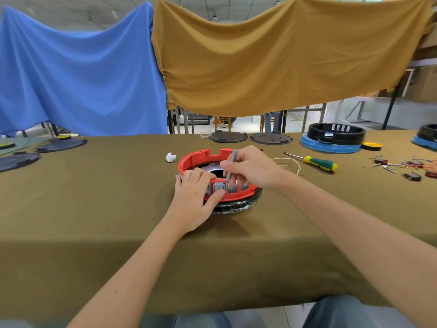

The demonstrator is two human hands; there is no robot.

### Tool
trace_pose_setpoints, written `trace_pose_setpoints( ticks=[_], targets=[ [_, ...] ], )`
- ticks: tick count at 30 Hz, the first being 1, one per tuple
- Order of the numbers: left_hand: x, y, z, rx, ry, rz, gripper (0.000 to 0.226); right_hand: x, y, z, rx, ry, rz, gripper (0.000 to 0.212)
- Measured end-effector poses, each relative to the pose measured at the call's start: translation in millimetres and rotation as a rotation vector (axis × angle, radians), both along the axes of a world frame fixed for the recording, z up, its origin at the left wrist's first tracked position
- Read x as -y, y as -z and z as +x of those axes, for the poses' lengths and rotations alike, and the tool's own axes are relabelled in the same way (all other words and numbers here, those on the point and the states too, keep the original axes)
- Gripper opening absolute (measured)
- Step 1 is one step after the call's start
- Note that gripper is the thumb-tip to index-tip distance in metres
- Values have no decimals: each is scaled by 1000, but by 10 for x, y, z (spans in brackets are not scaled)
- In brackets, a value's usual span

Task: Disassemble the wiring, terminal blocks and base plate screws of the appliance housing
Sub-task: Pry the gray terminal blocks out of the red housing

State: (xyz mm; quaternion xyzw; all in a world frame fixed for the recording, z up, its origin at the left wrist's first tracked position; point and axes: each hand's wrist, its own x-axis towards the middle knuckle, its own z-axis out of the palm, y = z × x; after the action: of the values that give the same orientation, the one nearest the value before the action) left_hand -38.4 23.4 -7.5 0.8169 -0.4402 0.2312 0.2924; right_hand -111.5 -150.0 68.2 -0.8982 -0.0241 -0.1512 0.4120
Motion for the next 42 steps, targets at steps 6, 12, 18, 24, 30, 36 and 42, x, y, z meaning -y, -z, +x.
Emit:
trace_pose_setpoints(
  ticks=[6, 12, 18, 24, 30, 36, 42],
  targets=[
    [-12, 0, 6, -15, 6, -25, 54, -66, -65, -29, 4, 25, -72, 32],
    [-7, 20, 32, -1, 14, -77, 33, -201, -21, -31, 196, 1, 5, 29],
    [0, 22, 44, -7, 11, -91, 35, -249, -13, 52, 140, -9, -209, 25],
    [2, 10, 34, -13, 15, -100, 37, -327, -111, 153, 70, 10, -324, 36],
    [-2, 2, 34, -14, 16, -101, 41, -397, -241, 347, -105, 11, -315, 33],
    [0, -3, 33, -18, 7, -91, 54, -426, -259, 448, -152, 24, -340, 37],
    [5, 16, 50, -43, 12, -85, 50, -343, -164, 286, 8, 0, -379, 39]
  ],
)
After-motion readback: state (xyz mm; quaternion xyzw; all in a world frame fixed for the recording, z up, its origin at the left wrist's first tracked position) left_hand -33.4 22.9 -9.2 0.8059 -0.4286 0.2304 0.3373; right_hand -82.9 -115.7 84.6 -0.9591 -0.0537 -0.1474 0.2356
